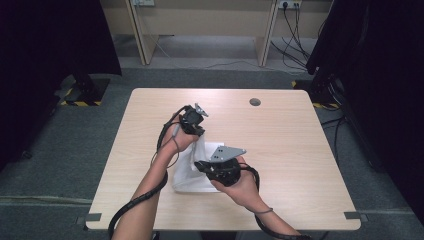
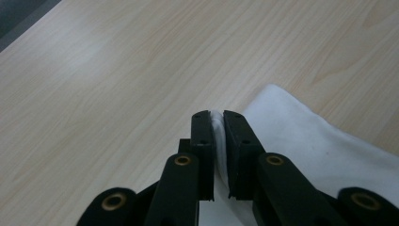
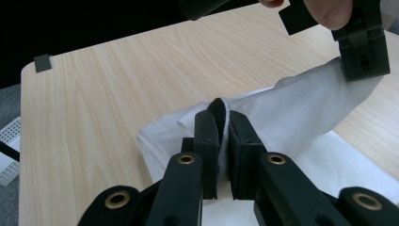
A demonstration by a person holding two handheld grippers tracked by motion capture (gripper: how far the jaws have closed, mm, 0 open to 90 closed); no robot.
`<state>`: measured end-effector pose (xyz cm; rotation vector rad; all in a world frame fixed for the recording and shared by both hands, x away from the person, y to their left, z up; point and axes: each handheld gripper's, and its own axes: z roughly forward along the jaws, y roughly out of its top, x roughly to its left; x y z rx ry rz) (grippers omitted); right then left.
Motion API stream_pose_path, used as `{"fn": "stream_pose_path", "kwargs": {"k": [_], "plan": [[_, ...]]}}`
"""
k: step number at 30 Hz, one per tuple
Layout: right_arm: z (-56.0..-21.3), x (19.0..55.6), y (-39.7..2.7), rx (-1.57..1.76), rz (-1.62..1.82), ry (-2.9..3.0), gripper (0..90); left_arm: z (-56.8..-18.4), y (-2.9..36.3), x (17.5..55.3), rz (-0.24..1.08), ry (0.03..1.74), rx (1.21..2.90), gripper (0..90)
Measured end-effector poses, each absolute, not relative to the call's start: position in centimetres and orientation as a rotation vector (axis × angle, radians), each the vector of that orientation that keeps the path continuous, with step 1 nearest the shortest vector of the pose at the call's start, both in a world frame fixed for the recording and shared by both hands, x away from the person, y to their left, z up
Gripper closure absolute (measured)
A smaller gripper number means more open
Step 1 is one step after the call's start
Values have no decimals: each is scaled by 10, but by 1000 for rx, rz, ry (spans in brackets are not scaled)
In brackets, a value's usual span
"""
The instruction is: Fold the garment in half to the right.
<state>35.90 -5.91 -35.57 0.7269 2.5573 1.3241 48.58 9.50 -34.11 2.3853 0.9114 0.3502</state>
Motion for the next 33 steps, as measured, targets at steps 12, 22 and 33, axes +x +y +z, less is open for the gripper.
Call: {"fn": "stream_pose_path", "kwargs": {"k": [12, 22, 33], "plan": [[-365, 357, -67, 742, 1296, 2571, 840, -354, 85, 486, 323, 906, 2400, 824], [-372, 358, -73, 756, 1270, 2585, 840, -359, 75, 487, 308, 897, 2404, 822], [-376, 358, -81, 776, 1252, 2590, 839, -365, 67, 488, 297, 892, 2416, 818]]}}
